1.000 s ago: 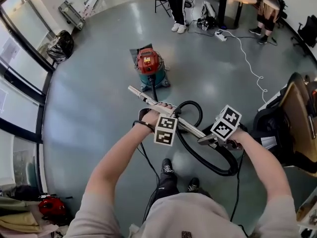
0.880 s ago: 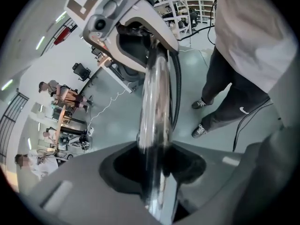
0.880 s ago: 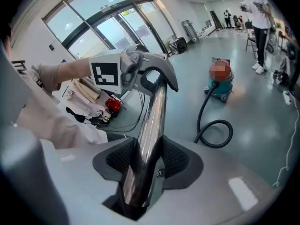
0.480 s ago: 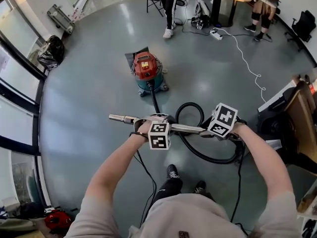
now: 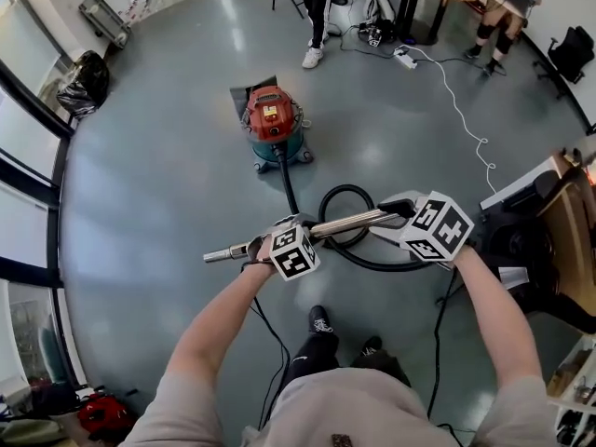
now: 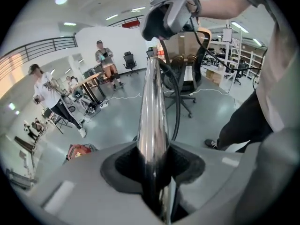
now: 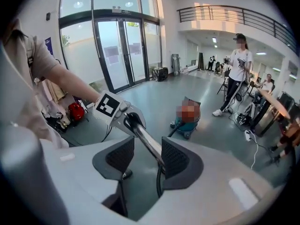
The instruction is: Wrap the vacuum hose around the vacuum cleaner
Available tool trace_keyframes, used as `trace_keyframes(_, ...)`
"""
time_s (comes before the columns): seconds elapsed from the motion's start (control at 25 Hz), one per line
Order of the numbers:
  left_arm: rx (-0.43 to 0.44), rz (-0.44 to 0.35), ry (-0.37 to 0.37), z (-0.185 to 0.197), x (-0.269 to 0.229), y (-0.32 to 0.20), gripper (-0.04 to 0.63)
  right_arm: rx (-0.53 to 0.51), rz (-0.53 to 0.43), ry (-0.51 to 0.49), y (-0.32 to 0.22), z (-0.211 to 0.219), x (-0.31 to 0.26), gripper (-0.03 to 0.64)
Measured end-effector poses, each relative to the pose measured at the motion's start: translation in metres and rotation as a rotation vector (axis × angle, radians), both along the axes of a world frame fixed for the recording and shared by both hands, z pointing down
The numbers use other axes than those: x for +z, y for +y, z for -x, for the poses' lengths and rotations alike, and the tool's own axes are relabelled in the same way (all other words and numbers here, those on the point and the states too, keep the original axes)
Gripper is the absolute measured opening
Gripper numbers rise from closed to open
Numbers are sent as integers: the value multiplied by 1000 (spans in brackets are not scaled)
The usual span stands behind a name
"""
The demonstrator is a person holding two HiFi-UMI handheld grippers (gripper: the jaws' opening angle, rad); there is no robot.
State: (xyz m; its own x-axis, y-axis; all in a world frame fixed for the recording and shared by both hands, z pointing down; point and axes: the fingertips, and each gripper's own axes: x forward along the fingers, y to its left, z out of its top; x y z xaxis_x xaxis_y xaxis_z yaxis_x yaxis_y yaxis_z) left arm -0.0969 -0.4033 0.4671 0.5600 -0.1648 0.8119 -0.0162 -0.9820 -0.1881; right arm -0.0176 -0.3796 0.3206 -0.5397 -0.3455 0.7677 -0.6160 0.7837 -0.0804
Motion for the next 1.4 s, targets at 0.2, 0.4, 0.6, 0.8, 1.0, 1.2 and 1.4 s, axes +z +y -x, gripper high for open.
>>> trace_keyframes(0.2, -130, 53, 64, 5, 16, -25, 140, 77, -11, -58, 7, 10, 11, 197)
trace_keyframes(0.4, -263, 127, 125, -3, 36, -42, 140, 173, 49, -153, 16, 14, 57, 193)
trace_keyframes(0.6, -388, 198, 191, -27, 65, -48, 140, 257, 116, -241, 28, 4, 116, 198)
trace_keyframes(0.8, -560, 285, 287, -51, 89, -58, 140, 291, 163, -295, 37, -9, 174, 196)
trace_keyframes(1.0, -703, 303, 366, -82, 116, -70, 140, 308, 219, -317, 49, -26, 235, 196)
trace_keyframes(1.2, -838, 349, 438, -106, 137, -75, 140, 317, 259, -338, 50, -27, 281, 240)
trace_keyframes(1.4, -935, 356, 484, -134, 147, -87, 140, 270, 271, -313, 60, -15, 325, 301)
